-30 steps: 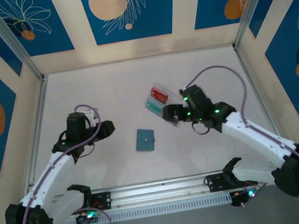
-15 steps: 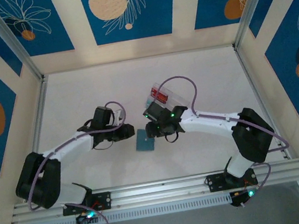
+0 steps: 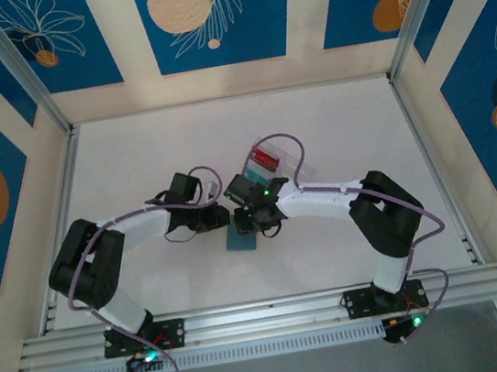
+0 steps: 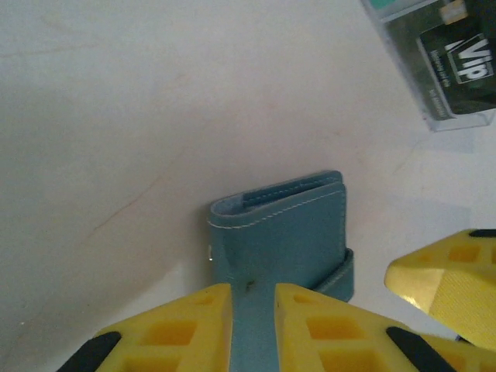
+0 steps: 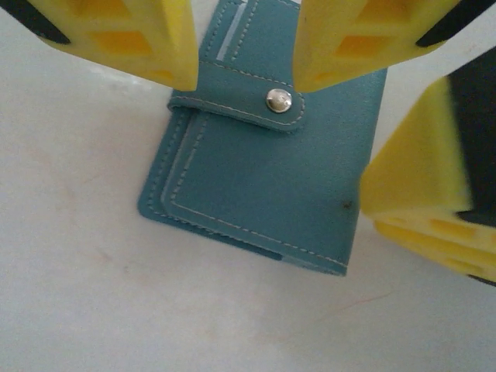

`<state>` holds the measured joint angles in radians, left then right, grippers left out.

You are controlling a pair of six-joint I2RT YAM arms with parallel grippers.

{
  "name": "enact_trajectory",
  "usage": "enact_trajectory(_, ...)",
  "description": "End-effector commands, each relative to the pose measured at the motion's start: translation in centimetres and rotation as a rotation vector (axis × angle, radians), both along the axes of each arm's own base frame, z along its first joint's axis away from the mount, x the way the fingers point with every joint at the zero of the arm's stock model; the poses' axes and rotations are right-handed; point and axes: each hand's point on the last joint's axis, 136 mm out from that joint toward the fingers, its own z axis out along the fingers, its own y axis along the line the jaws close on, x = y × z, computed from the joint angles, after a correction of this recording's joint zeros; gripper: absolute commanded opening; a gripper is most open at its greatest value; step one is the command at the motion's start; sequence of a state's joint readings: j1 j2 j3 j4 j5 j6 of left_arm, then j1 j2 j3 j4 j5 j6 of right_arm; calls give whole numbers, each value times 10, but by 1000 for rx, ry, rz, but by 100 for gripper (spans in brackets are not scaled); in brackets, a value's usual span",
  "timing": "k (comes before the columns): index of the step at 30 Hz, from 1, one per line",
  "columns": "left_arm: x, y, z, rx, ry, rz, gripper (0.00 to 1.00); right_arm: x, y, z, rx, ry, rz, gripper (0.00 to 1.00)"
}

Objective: Put the credit cards into the card holder
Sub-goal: Open the button on the card holder.

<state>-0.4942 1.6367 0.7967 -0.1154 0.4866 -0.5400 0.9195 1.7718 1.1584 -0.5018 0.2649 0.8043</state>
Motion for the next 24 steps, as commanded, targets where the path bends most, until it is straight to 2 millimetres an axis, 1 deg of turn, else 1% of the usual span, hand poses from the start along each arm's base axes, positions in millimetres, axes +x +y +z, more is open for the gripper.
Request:
enact_trajectory(1,3,-6,-2,4,-21,-32,20,-2,15,5,35,15,15,39)
enact_trajectory(7,-4,1,-22,53,2,-25,18,-2,21,-7,2,29,29,40)
enact_trajectory(12,-8,7,-32,93,10,-16,15,-2,22,-18,-43,30,31,43)
enact_trajectory(17,-13,9,-38,114,11,-15,14,-5,21,-28,-111,21,41,45)
enact_trajectory(24,-17,8,-41,123,12,-14,13,-19,15,-47,-202,22,50,45)
